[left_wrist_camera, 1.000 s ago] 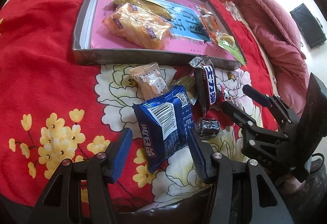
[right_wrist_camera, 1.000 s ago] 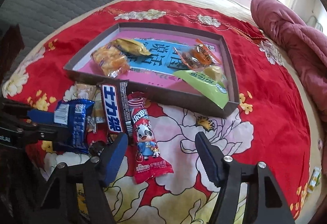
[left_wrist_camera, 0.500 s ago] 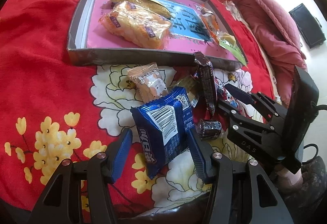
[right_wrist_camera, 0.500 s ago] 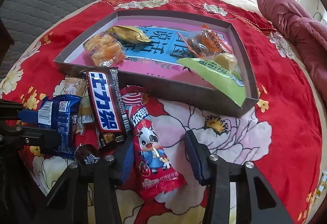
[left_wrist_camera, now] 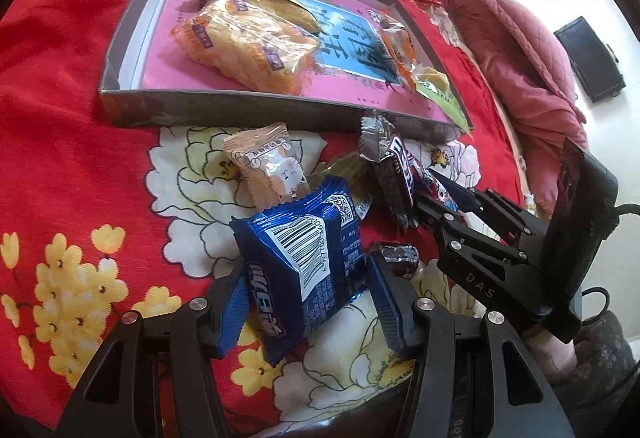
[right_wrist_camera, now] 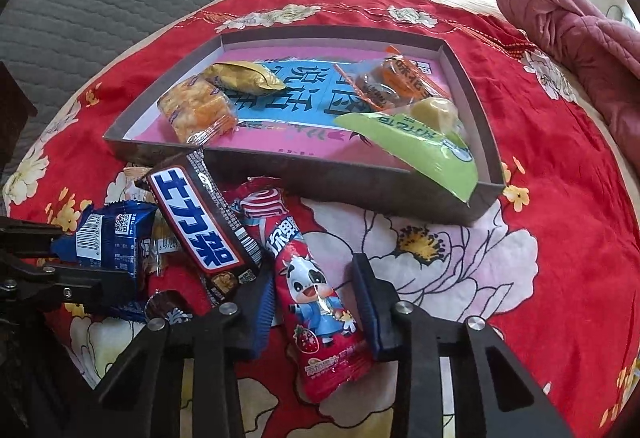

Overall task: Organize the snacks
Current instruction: 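Grasp the blue packet with the left tool while the right grasps the red cartoon stick packet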

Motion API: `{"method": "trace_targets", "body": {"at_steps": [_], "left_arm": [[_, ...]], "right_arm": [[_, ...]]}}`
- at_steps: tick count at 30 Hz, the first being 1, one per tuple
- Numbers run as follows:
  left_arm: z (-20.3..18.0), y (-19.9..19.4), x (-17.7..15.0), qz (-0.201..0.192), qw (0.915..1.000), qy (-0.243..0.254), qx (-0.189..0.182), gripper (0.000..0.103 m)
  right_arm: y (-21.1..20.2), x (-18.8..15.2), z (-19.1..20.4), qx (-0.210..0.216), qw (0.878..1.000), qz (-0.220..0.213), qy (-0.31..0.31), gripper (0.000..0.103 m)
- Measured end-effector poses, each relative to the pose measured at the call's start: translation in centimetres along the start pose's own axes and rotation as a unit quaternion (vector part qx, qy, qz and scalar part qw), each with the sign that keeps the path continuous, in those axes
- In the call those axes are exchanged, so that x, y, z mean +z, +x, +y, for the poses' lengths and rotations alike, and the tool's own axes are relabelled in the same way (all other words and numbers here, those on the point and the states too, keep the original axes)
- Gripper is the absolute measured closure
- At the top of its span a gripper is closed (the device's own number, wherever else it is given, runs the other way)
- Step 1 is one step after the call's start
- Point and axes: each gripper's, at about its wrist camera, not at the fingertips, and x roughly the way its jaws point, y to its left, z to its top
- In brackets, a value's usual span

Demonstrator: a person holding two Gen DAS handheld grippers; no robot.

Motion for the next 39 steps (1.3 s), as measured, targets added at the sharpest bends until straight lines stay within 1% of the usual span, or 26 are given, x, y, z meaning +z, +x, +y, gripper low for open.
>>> {"method": "trace_targets", "body": {"at_steps": [2, 8, 15, 20, 28, 32, 34, 39], "left_arm": [[-0.1, 0.1, 0.0, -0.001, 1.0000, -0.003, -0.005, 0.046], [0.5, 0.0, 0.1, 0.001, 0.9997, -0.014, -0.018, 0.053], [0.9, -0.4, -0.1, 0.001, 0.9994, -0.021, -0.029, 0.060], [1.1, -0.7, -0.2, 0.000, 0.9993, -0.020, -0.033, 0.063], [1.1, -0.4, -0.1, 0.008, 0.9985, -0.025, -0.049, 0.063], [1.4, 0.2, -0.2, 0.022, 0.9972, -0.035, -0.062, 0.062], [1.4, 0.4, -0.1, 0.023, 0.9969, -0.038, -0.065, 0.060], [1.2, 0.8, -0.1, 0.021, 0.9967, -0.038, -0.069, 0.060]], "right_arm": [[-0.1, 0.0, -0.2, 0.002, 1.000, -0.001, 0.006, 0.067], [-0.4, -0.2, -0.5, 0.002, 1.000, -0.001, 0.014, 0.070], [-1.0, -0.4, -1.5, -0.012, 0.999, 0.002, 0.037, 0.071], [-1.5, -0.6, -2.3, -0.021, 0.998, 0.000, 0.053, 0.073], [-0.8, -0.4, -2.5, -0.004, 0.999, -0.001, 0.054, 0.073], [-0.3, -0.2, -2.5, 0.003, 0.999, -0.003, 0.053, 0.073], [-0.1, -0.1, -2.4, 0.006, 0.999, -0.005, 0.052, 0.072], [0.2, 0.0, -2.1, 0.006, 0.999, -0.009, 0.042, 0.072]]}}
